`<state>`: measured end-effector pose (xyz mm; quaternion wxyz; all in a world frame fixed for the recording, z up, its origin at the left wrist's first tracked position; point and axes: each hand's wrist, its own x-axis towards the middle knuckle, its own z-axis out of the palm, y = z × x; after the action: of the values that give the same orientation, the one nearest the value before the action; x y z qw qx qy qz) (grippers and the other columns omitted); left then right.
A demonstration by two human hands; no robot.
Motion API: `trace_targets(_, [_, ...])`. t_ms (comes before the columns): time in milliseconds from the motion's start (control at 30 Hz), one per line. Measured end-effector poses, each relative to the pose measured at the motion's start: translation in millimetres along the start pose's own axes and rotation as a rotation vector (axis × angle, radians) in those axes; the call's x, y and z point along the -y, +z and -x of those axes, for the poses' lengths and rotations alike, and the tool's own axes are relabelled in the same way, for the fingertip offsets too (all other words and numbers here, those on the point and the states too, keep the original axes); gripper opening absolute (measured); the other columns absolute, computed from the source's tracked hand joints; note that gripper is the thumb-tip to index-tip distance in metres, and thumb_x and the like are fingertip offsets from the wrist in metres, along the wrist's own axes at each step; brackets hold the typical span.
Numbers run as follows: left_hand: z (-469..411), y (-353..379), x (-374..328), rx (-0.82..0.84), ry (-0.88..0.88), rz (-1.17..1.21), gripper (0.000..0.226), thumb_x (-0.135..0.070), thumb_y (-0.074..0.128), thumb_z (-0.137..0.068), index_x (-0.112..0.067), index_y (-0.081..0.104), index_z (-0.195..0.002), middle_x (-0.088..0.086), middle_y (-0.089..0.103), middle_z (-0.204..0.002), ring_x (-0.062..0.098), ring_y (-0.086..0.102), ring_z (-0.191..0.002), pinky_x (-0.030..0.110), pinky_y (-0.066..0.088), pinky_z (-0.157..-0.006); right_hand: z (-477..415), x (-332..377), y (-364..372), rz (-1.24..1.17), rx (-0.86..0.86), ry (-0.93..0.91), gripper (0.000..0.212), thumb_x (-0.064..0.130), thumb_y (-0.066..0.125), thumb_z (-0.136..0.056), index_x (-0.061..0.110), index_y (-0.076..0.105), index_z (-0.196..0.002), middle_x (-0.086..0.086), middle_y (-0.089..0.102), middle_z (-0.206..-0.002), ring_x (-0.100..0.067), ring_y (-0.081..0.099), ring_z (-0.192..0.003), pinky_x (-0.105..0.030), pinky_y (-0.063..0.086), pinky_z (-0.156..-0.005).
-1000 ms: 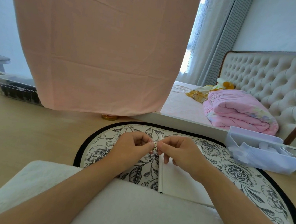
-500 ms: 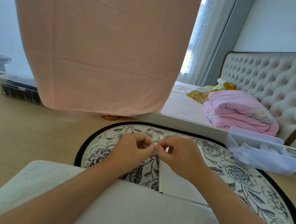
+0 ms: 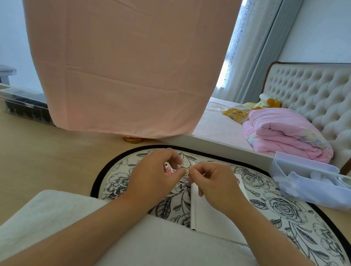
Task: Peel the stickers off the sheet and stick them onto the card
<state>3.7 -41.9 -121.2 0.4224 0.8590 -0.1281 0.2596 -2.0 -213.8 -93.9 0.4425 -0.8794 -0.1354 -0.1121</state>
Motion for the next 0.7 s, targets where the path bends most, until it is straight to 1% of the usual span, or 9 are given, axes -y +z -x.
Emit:
trace_targets(67, [0.3, 1.3, -0.9, 0.035, -0.027, 0.033, 0.007, -0.039, 0.072, -0.085, -0.036, 0.067, -0.085, -0.02, 0.066, -0.076, 0.001, 0.057, -0.067, 0.022, 0.048, -0.061, -0.7, -1.5, 1.8, 0.066, -0.031, -0.037, 0.025, 0.023, 0.066, -0.094, 0.031, 0.072, -0.071, 0.022, 0.062, -0.053, -0.001, 0.053, -0.045, -0.01, 0.038, -0.052])
trace_targets(100, [0.5, 2.6, -0.6, 0.066, -0.054, 0.051, 0.004, -0.04, 0.071, -0.086, -0.036, 0.069, -0.085, -0.021, 0.067, -0.074, 0.001, 0.058, -0.066, 0.023, 0.049, -0.062, -1.2, -2.9, 2.2, 0.108, -0.044, -0.054, 0.023, 0.026, 0.066, -0.094, 0.033, 0.073, -0.073, 0.023, 0.064, -0.058, -0.002, 0.056, -0.049, -0.013, 0.039, -0.056])
trace_targets(167, [0.5, 4.8, 0.2, 0.108, -0.102, 0.096, 0.007, -0.039, 0.07, -0.088, -0.035, 0.074, -0.086, -0.021, 0.068, -0.072, -0.001, 0.059, -0.065, 0.022, 0.051, -0.063, -1.4, -4.2, 2.9, 0.184, -0.052, -0.067, 0.018, 0.031, 0.065, -0.094, 0.034, 0.076, -0.079, 0.026, 0.067, -0.067, -0.004, 0.061, -0.056, -0.017, 0.039, -0.059])
trace_targets(267, [-0.9, 5.8, 0.6, 0.128, -0.163, 0.206, 0.01, -0.034, 0.071, -0.088, -0.029, 0.078, -0.083, -0.015, 0.071, -0.07, 0.0, 0.063, -0.063, 0.021, 0.054, -0.064, -0.1, -3.6, 3.4, 0.296, -0.069, -0.102, 0.016, 0.036, 0.064, -0.093, 0.037, 0.075, -0.082, 0.027, 0.068, -0.073, -0.002, 0.062, -0.066, -0.01, 0.031, -0.055])
trace_targets(367, [-1.8, 6.5, 1.2, 0.138, -0.185, 0.259, 0.01, -0.03, 0.072, -0.088, -0.026, 0.077, -0.08, -0.011, 0.073, -0.07, 0.002, 0.066, -0.064, 0.021, 0.057, -0.065, 0.9, -1.5, 3.1, 0.37, -0.078, -0.144, 0.015, 0.038, 0.063, -0.093, 0.037, 0.075, -0.083, 0.025, 0.067, -0.073, 0.0, 0.06, -0.071, -0.009, 0.032, -0.054])
trace_targets(433, [-1.8, 6.9, 1.9, 0.138, -0.187, 0.259, 0.01, -0.028, 0.071, -0.088, -0.026, 0.076, -0.08, -0.009, 0.072, -0.07, 0.003, 0.065, -0.064, 0.017, 0.054, -0.062, 0.4, -2.1, 3.7, 0.41, -0.079, -0.16, 0.015, 0.039, 0.063, -0.094, 0.036, 0.075, -0.085, 0.024, 0.066, -0.072, 0.0, 0.059, -0.071, -0.008, 0.032, -0.053])
trace_targets(500, [-1.8, 7.4, 2.5, 0.141, -0.181, 0.243, 0.01, -0.026, 0.07, -0.089, -0.026, 0.074, -0.08, -0.008, 0.07, -0.069, 0.003, 0.06, -0.06, 0.014, 0.049, -0.057, -0.6, -4.1, 5.1, 0.414, -0.089, -0.193, 0.015, 0.039, 0.063, -0.094, 0.035, 0.075, -0.086, 0.022, 0.066, -0.073, -0.002, 0.059, -0.068, -0.01, 0.033, -0.056])
trace_targets(567, [-2.0, 7.8, 3.6, 0.154, -0.168, 0.239, 0.011, -0.025, 0.069, -0.09, -0.025, 0.072, -0.08, -0.009, 0.066, -0.066, -0.001, 0.053, -0.056, 0.012, 0.043, -0.053, -1.3, -6.1, 6.5, 0.404, -0.096, -0.21, 0.014, 0.038, 0.063, -0.093, 0.033, 0.075, -0.086, 0.021, 0.067, -0.074, -0.002, 0.059, -0.066, -0.019, 0.04, -0.06])
trace_targets(700, [-2.9, 8.1, 5.2, 0.186, -0.134, 0.23, 0.012, -0.026, 0.065, -0.093, -0.025, 0.07, -0.082, -0.01, 0.062, -0.066, -0.001, 0.048, -0.053, 0.012, 0.04, -0.052, -1.5, -5.8, 7.0, 0.334, -0.087, -0.161, 0.016, 0.036, 0.064, -0.092, 0.037, 0.072, -0.079, 0.023, 0.067, -0.073, -0.004, 0.061, -0.066, -0.016, 0.036, -0.059])
